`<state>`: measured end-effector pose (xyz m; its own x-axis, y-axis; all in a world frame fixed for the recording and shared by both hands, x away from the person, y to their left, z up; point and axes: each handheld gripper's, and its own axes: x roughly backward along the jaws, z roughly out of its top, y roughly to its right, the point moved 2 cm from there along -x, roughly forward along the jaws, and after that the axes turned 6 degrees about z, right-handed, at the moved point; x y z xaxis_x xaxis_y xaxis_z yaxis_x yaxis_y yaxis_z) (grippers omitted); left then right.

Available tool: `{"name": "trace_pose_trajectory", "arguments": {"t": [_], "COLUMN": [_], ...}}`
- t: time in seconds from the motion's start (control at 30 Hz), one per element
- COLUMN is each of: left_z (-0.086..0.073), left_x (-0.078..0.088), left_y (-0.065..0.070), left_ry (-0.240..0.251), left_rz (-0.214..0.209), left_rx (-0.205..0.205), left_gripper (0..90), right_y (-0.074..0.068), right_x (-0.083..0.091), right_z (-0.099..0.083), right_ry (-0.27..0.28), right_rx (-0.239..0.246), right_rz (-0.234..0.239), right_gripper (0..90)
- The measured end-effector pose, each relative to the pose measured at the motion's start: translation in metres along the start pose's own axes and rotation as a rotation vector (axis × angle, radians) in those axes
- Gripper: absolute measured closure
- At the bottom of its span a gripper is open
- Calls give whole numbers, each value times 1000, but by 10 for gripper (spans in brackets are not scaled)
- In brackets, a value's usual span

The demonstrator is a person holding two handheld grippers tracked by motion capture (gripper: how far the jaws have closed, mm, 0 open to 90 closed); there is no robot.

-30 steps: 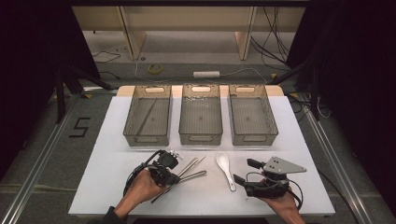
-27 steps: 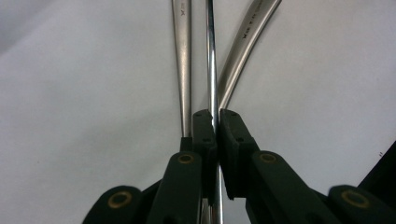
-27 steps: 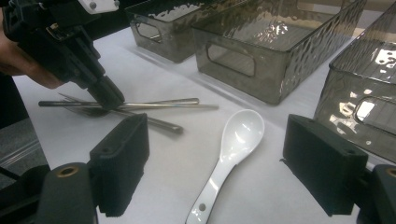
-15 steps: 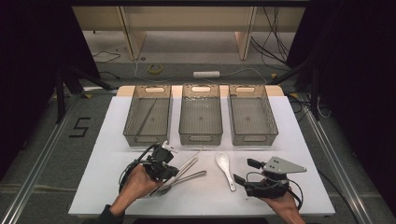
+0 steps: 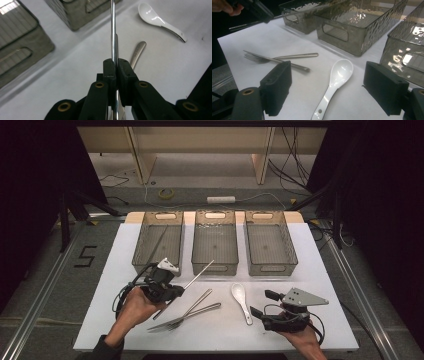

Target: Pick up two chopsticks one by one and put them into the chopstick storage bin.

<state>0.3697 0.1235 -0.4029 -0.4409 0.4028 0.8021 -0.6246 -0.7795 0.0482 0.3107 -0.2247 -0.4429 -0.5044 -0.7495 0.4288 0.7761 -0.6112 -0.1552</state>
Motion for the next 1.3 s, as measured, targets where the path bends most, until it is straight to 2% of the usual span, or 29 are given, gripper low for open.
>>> {"name": "trace_pose_trajectory", "arguments": {"t": [0.27,0.33,0.7,0.73,0.83,0.87,0.97,1.0,1.07,1.23,1.27,1.3], "left_z": [11,12,33,33,37,37,40,40,45,50,52,53], "left_x": [7,8,9,9,7,7,8,8,7,2,-1,-2], "left_y": [-27,-30,-68,-68,-86,-86,-102,-102,-111,-122,-125,-127], "left_ry": [61,68,149,149,174,174,191,191,205,205,203,199], "left_rz": [33,37,123,123,148,148,168,168,190,206,234,242], "left_rx": [49,55,131,131,166,166,198,198,215,229,225,226], "left_gripper": [850,850,849,849,849,850,849,849,849,849,849,849], "right_y": [0,0,1,1,1,1,1,1,1,2,2,2], "right_x": [-1,-1,0,0,0,0,0,0,-1,-1,-1,-1], "right_z": [0,0,0,0,0,0,0,0,-1,-1,-1,-1], "right_ry": [0,0,2,3,3,3,1,1,0,-1,0,1], "right_rx": [-3,-3,-7,-8,-8,-7,-10,-11,-11,-12,-12,-12], "right_rz": [0,0,-2,0,1,0,0,0,2,2,2,3], "right_gripper": [238,238,238,238,238,238,238,238,238,238,238,238]}}
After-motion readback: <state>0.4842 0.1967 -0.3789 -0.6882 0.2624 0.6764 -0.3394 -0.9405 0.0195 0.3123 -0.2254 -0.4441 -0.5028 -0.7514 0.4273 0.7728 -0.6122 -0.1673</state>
